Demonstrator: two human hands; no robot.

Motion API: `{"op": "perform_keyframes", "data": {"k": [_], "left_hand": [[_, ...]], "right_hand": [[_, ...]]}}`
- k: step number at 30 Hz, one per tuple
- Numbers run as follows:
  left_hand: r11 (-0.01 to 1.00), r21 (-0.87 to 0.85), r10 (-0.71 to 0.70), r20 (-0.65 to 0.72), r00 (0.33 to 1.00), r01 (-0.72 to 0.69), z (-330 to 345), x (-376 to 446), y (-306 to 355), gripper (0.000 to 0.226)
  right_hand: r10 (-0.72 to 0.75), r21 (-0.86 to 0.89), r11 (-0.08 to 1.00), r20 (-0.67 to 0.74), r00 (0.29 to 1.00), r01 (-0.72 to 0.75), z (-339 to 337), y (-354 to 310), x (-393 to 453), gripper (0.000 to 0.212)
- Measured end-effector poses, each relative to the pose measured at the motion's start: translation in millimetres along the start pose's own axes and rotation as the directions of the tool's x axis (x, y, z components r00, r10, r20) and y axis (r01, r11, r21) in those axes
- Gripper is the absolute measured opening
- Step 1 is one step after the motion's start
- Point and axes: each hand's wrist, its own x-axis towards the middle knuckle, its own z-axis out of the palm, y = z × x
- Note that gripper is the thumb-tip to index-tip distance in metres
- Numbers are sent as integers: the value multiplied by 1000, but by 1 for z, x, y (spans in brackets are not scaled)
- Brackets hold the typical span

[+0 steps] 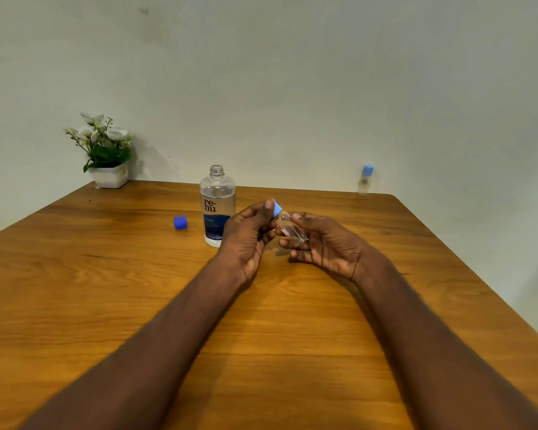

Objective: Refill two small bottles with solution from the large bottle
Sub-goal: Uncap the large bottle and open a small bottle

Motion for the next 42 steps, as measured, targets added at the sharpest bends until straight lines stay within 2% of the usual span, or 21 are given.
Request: {"op": "perform_keyframes", "data": {"k": [3,6,17,22,26,29,32,35,38,42], "left_hand": [[1000,6,7,12,1000,-7,0,0,0,48],[1000,12,8,14,1000,-8,0,0,-1,54],[987,154,37,9,999,-38,0,-1,0,41],[972,222,80,-30,996,-71,-1,0,-1,17],[889,410,234,-23,972,-204,1,-1,2,28],[890,405,246,-37,969,-210,2,-3,4,34],[896,372,269,-20,963,-242,1,-2,7,26],[847,413,362,9,932,-333,1,-1,8,18],[791,423,477,26,878,-442,4,-5,13,19],[618,508,646,109,756,-601,6,-16,29,24]], "right_hand": [[-17,56,998,37,999,15,-2,0,1,45],[-28,77,997,43,999,25,-3,1,2,48],[-45,61,997,-45,998,48,2,-1,-1,41],[-50,114,992,-39,998,55,3,-2,-1,41],[-86,46,995,-9,996,86,3,-3,-3,43],[-119,-24,993,-4,993,119,5,-3,-4,44],[-119,-73,990,-24,993,117,7,-4,-5,47],[-123,-62,991,-35,992,121,7,-4,-5,49],[-131,-36,991,-47,990,129,7,-3,-6,41],[-147,-53,988,-89,985,142,12,-3,-3,39]]}}
